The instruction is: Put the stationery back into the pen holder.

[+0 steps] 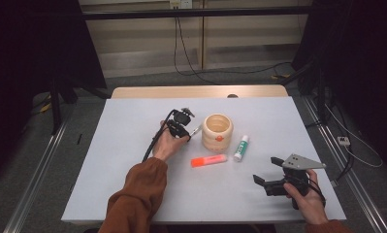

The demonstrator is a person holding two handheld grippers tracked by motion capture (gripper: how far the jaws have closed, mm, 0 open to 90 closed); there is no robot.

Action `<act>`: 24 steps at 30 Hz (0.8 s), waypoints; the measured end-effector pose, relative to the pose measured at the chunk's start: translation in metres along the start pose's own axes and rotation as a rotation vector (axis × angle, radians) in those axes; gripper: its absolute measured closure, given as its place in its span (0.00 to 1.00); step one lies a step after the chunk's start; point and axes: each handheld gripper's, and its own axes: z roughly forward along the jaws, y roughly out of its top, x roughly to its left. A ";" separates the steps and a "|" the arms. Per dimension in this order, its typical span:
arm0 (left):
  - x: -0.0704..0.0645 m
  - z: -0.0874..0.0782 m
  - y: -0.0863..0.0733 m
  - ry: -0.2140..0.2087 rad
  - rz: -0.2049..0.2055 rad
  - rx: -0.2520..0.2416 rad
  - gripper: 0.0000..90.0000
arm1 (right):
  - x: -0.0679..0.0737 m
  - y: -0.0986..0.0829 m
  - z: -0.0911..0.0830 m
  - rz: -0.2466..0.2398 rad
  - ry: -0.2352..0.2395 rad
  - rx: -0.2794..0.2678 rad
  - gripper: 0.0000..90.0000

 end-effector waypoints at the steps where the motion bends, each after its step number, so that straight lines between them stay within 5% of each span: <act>1: 0.000 0.000 0.000 -0.004 -0.003 0.003 0.89 | 0.000 0.000 0.000 0.001 0.000 0.000 0.05; 15: 0.010 -0.019 -0.003 -0.028 -0.015 -0.069 0.89 | 0.000 0.000 0.000 0.001 -0.001 -0.001 0.05; 24: 0.014 -0.042 -0.006 -0.014 0.030 -0.104 0.89 | 0.000 0.000 0.001 0.001 -0.002 0.002 0.05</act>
